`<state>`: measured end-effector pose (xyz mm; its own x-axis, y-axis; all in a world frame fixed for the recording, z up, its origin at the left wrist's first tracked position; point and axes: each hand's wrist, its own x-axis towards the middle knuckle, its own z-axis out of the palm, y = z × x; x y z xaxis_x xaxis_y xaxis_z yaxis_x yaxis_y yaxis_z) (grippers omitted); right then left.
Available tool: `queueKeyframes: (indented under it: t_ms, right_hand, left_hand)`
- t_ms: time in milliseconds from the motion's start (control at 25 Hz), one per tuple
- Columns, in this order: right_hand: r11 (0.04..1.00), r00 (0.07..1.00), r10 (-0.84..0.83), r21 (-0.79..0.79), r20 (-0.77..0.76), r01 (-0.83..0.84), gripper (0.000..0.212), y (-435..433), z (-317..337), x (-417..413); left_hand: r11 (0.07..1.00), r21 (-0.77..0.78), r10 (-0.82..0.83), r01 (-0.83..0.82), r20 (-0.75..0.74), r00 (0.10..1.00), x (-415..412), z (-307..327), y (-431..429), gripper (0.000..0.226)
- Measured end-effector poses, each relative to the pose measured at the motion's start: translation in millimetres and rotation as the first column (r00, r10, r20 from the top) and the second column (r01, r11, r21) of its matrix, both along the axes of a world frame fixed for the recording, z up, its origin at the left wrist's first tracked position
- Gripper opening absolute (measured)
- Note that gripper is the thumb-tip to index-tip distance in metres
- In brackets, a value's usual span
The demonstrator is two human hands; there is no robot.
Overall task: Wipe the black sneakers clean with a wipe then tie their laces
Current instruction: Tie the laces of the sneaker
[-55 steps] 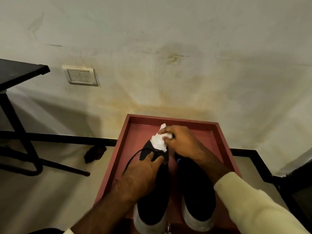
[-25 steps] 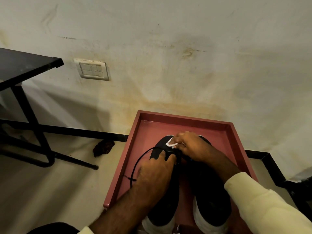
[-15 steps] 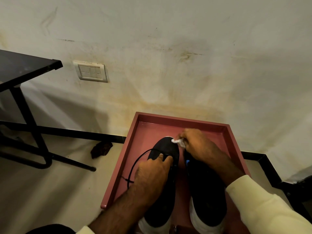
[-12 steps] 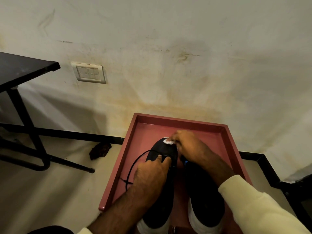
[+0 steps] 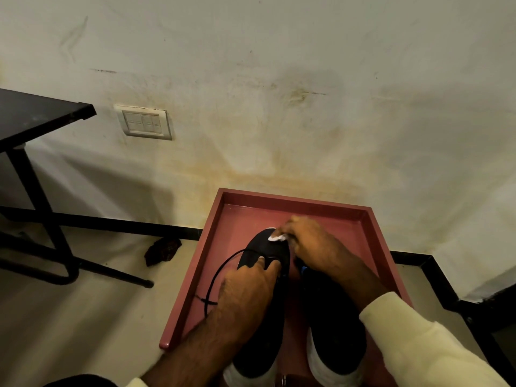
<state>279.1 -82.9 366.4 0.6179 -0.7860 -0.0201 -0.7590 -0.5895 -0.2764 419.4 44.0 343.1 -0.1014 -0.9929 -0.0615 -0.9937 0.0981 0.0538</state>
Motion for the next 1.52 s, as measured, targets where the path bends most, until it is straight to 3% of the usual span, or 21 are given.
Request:
queueKeyframes:
  t_ms: [80,160,240,320,400,480,560,680,760,840,920,1000,1040,1160,1280,1400,1520]
  right_hand:
    - [0.994,0.987,0.096,0.058,-0.129,-0.089,0.038,6.4,-7.8,15.2]
    - [0.998,0.978,0.067,0.024,-0.196,-0.063,0.035,8.2,-4.5,16.0]
    - [0.992,0.994,-0.108,-0.062,-0.006,0.107,0.030,9.2,17.2,-3.0]
    - [0.930,0.919,-0.305,-0.130,0.251,0.344,0.026,13.8,40.0,-35.7]
    - [0.851,0.847,-0.451,-0.150,0.280,0.503,0.022,23.4,51.2,-72.8]
    - [0.807,0.803,-0.572,-0.065,0.169,0.588,0.014,37.9,48.8,-100.7]
    - [0.791,0.791,-0.611,0.036,-0.031,0.611,0.012,58.1,43.3,-116.9]
    - [0.810,0.779,-0.503,0.112,-0.374,0.576,0.023,82.2,19.7,-128.4]
    - [0.809,0.778,-0.479,0.140,-0.406,0.571,0.022,93.3,12.7,-128.6]
    - [0.808,0.787,-0.564,0.031,-0.250,0.588,0.021,96.1,18.5,-129.9]
    - [0.798,0.803,-0.590,-0.091,0.085,0.596,0.027,97.2,30.5,-124.7]
    - [0.867,0.806,-0.451,-0.027,0.383,0.498,0.032,101.6,39.7,-104.9]
    - [0.910,0.813,-0.377,0.012,0.444,0.415,0.033,104.9,40.9,-90.4]
    - [0.982,0.877,-0.185,0.050,0.444,0.182,0.028,109.7,25.8,-46.2]
    - [0.975,0.884,-0.135,0.217,0.447,0.039,0.034,102.5,11.6,-11.8]
    - [0.914,0.791,-0.249,0.406,0.559,0.001,0.020,91.1,12.9,3.0]
    - [0.869,0.650,-0.379,0.494,0.658,0.006,0.013,76.9,18.4,-6.8]
  left_hand:
    - [1.000,0.012,-0.020,0.020,0.019,1.000,-1.9,3.0,2.4,0.052]
    - [0.998,0.056,-0.030,0.029,0.011,0.999,0.9,5.3,2.4,0.055]
    - [0.995,0.084,-0.046,0.046,-0.008,0.999,8.7,11.6,0.5,0.060]
    - [0.980,0.175,-0.071,0.096,-0.143,0.987,20.6,21.8,-1.3,0.069]
    - [0.935,0.324,-0.024,0.146,-0.354,0.935,37.5,37.9,-1.0,0.080]
    - [0.906,0.397,0.052,0.148,-0.450,0.892,54.7,54.0,1.2,0.079]
    - [0.917,0.386,0.116,0.103,-0.503,0.857,66.5,60.7,2.9,0.064]
    - [0.923,0.380,0.192,0.061,-0.592,0.783,70.5,58.6,5.9,0.039]
    - [0.923,0.383,0.241,0.038,-0.652,0.719,71.7,57.4,6.1,0.030]
    - [0.931,0.364,0.261,0.009,-0.684,0.681,72.9,57.8,5.1,0.019]
    - [0.941,0.338,0.272,-0.025,-0.710,0.649,72.9,58.1,3.5,0.013]
    - [0.954,0.297,0.263,-0.048,-0.743,0.615,70.7,60.0,2.4,0.011]
    - [0.961,0.270,0.246,-0.054,-0.756,0.606,70.7,59.9,0.7,0.010]
    - [0.971,0.232,0.223,-0.052,-0.811,0.542,69.9,62.1,-1.7,0.010]
    - [0.959,0.278,0.277,-0.055,-0.877,0.392,62.2,64.1,-2.5,0.011]
    - [0.931,0.344,0.361,-0.123,-0.920,0.154,57.0,64.2,-5.0,0.015]
    - [0.891,0.402,0.385,-0.211,-0.915,-0.118,62.6,64.2,-8.1,0.018]
